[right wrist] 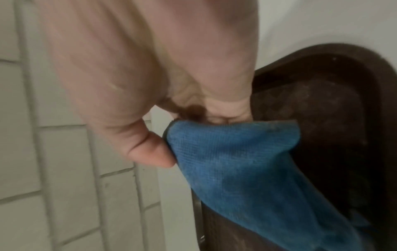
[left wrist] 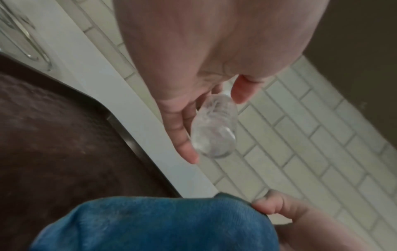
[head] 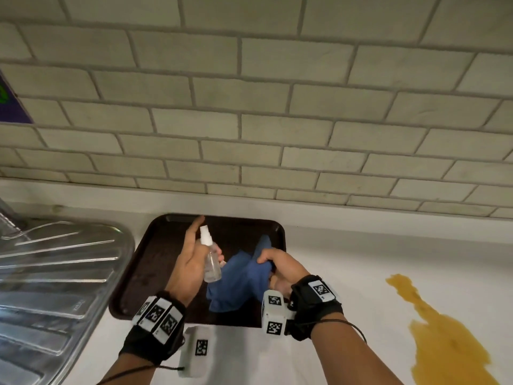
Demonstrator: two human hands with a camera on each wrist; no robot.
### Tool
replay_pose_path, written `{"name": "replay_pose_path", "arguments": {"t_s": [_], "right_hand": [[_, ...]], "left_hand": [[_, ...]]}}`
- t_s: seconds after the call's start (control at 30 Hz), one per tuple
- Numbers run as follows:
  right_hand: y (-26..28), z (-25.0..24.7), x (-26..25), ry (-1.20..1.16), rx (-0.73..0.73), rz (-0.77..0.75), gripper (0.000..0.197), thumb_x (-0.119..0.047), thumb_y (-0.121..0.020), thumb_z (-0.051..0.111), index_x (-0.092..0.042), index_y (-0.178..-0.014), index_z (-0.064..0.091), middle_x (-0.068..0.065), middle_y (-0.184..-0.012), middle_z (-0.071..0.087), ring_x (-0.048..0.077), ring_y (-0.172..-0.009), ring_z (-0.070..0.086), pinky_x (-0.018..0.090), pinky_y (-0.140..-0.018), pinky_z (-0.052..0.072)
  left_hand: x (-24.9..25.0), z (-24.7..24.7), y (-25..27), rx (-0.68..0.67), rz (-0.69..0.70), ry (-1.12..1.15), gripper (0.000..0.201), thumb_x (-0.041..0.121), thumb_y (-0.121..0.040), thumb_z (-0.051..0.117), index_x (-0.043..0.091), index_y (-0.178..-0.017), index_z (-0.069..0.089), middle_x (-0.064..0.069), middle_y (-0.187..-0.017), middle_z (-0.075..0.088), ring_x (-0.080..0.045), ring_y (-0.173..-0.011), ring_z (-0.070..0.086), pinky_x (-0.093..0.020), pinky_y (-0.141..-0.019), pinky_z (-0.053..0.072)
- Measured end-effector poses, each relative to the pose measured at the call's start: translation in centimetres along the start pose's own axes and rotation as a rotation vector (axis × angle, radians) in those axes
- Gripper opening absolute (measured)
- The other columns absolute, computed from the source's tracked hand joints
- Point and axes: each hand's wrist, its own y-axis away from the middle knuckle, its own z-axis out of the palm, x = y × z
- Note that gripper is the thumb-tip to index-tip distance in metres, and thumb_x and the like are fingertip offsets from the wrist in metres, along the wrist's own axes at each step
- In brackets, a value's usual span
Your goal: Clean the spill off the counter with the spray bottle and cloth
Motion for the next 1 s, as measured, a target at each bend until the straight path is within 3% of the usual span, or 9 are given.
{"name": "replay_pose_path", "arguments": {"t_s": [0.13, 0.27, 0.37, 0.47, 0.53, 0.63, 0.83, 0.93, 1.0], "right_hand": [[3.4, -1.3, 0.2, 0.007, -0.132, -0.122, 0.048, 0.005, -0.080, 0.051, -0.014, -0.123, 0.053, 0.020, -0.116, 0.058, 0.034, -0.105, 0.061, 0.044, -0.093, 0.050], [7.1, -3.9, 1.1, 0.120, -0.146, -0.186, 0.068, 0.007, -0.083, 0.049, -0.023, -0.143, 0.038, 0.013, -0.140, 0.045, 0.035, -0.126, 0.050, 0.045, -0.103, 0.045], [10.0, -7.1, 2.4, 0.223, -0.041, -0.204, 0.058, 0.002, -0.086, 0.045, -0.026, -0.136, 0.044, 0.008, -0.129, 0.050, 0.029, -0.122, 0.052, 0.044, -0.103, 0.046], [12.2, -10.8, 4.6, 0.300, 0.067, -0.223, 0.027, -0.008, -0.085, 0.049, -0.026, -0.102, 0.061, -0.006, -0.095, 0.060, 0.017, -0.096, 0.057, 0.029, -0.081, 0.050], [14.1, -13.3, 5.9, 0.359, 0.173, -0.250, 0.014, -0.018, -0.091, 0.053, -0.028, -0.088, 0.062, -0.012, -0.086, 0.060, 0.013, -0.088, 0.057, 0.026, -0.080, 0.049], [16.3, -17.1, 7.8, 0.604, 0.301, -0.366, 0.026, -0.031, -0.095, 0.049, -0.009, -0.092, 0.062, 0.002, -0.092, 0.064, 0.020, -0.087, 0.059, 0.043, -0.089, 0.048], [20.0, -24.4, 11.0, 0.805, 0.546, -0.399, 0.024, -0.025, -0.098, 0.041, -0.029, -0.114, 0.060, -0.004, -0.110, 0.070, 0.018, -0.096, 0.063, 0.032, -0.082, 0.053], [22.7, -28.1, 12.1, 0.787, 0.634, -0.412, 0.025, -0.021, -0.098, 0.042, -0.033, -0.114, 0.057, -0.022, -0.107, 0.068, 0.007, -0.094, 0.063, 0.024, -0.082, 0.052], [24.7, -30.0, 12.7, 0.804, 0.679, -0.395, 0.026, -0.021, -0.098, 0.043, -0.034, -0.117, 0.055, -0.029, -0.107, 0.064, 0.005, -0.093, 0.062, 0.020, -0.081, 0.049]], "left_hand": [[0.7, 1.9, 2.6, -0.054, -0.044, 0.050, 0.058, -0.006, -0.094, 0.049, 0.045, -0.122, 0.051, -0.009, -0.062, 0.057, -0.022, -0.048, 0.059, -0.036, -0.049, 0.057], [0.8, 4.4, 6.6, -0.089, -0.078, -0.016, 0.057, -0.006, -0.094, 0.046, 0.041, -0.126, 0.049, -0.008, -0.063, 0.059, -0.028, -0.048, 0.058, -0.039, -0.046, 0.051], [0.4, 7.1, 9.4, -0.108, -0.132, -0.007, 0.053, -0.008, -0.092, 0.045, 0.035, -0.123, 0.051, -0.015, -0.068, 0.055, -0.030, -0.052, 0.053, -0.038, -0.046, 0.048], [-0.8, 10.0, 12.3, -0.166, -0.157, -0.052, 0.054, -0.006, -0.093, 0.044, 0.040, -0.117, 0.057, -0.013, -0.069, 0.058, -0.028, -0.051, 0.055, -0.039, -0.050, 0.047], [-1.4, 12.1, 14.4, -0.218, -0.148, -0.092, 0.056, -0.002, -0.094, 0.043, 0.048, -0.114, 0.059, -0.012, -0.074, 0.061, -0.029, -0.054, 0.056, -0.040, -0.053, 0.046], [-1.7, 15.5, 17.2, -0.303, -0.093, -0.160, 0.056, 0.003, -0.098, 0.041, 0.054, -0.121, 0.052, -0.015, -0.087, 0.060, -0.031, -0.061, 0.059, -0.046, -0.058, 0.051], [-2.8, 22.5, 20.9, -0.364, 0.126, -0.474, 0.047, 0.028, -0.101, 0.046, 0.063, -0.131, 0.034, -0.006, -0.068, 0.055, -0.012, -0.060, 0.058, -0.029, -0.054, 0.056], [-3.2, 25.8, 21.2, -0.340, 0.247, -0.703, 0.053, 0.028, -0.098, 0.051, 0.054, -0.139, 0.031, 0.007, -0.106, 0.066, -0.008, -0.084, 0.063, -0.033, -0.078, 0.051], [-3.2, 28.0, 21.1, -0.345, 0.263, -0.809, 0.060, 0.020, -0.095, 0.054, 0.046, -0.144, 0.030, 0.007, -0.133, 0.057, -0.019, -0.104, 0.061, -0.036, -0.092, 0.046]]}}
